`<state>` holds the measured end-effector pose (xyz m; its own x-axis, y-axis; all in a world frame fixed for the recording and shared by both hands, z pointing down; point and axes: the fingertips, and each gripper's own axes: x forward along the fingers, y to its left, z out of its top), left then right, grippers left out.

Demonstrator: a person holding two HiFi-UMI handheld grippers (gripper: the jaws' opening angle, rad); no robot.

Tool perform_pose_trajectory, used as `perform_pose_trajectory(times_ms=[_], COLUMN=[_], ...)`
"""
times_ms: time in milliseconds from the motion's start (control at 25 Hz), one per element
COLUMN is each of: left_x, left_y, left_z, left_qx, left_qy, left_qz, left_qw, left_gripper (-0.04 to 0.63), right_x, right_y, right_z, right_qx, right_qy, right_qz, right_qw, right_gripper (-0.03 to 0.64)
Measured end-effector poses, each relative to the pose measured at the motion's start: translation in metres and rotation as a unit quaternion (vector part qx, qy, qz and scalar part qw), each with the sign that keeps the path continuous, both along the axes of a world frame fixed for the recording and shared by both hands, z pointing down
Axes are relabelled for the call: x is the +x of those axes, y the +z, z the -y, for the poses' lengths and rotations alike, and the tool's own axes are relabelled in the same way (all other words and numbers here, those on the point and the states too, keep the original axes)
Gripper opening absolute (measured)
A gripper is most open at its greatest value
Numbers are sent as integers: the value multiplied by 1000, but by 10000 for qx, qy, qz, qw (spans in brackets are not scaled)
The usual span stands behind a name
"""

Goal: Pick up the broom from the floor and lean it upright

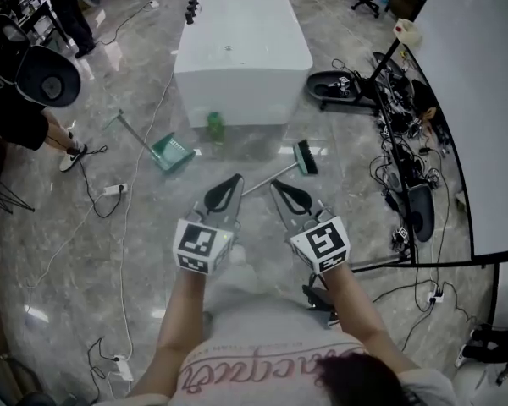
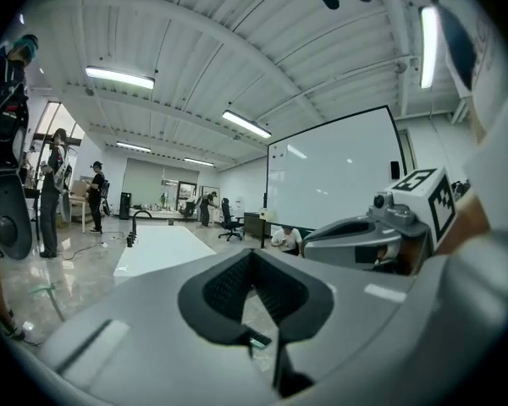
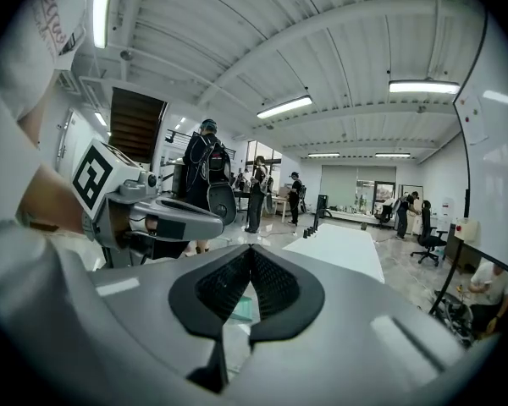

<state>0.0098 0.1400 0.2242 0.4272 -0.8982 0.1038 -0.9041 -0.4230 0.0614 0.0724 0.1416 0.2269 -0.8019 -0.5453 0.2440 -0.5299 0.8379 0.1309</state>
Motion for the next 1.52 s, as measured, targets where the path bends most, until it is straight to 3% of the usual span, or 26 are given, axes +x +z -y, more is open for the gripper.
perform_pose_trajectory(times_ms=[280,400,520,720,920,1240,1520], left_x=[-24,-25,-21,-21,-19,-39,-53], left_y=[24,41,59,100,135,207,317], left_z=[46,64,82,118,152,206,193], left_qx=[-352,-545,-731,-1198,-1658,-1970,-2644], left_qy=[10,217,428,321,144,-29,-58], left_qz=[98,135,240,173,131,91,-30], left_qw=[9993,9982,9961,9921,9860,9804,9644], left_gripper=[-2,-2,-2,-2,-2,-2,-2], right_x=[-23,-26,-24,-29,-32,-26,-40], right_y=[19,40,59,97,136,221,333], right_z=[50,68,87,120,146,184,183], right_qx=[-134,-203,-437,-740,-982,-1030,-1243], right_qy=[-215,-361,-362,-586,-944,-1496,-1822], right_qz=[-472,-784,-818,-955,-1314,-1980,-2502], right_qw=[9986,9961,9950,9909,9819,9632,9427], right_gripper=[2,2,2,2,2,3,3])
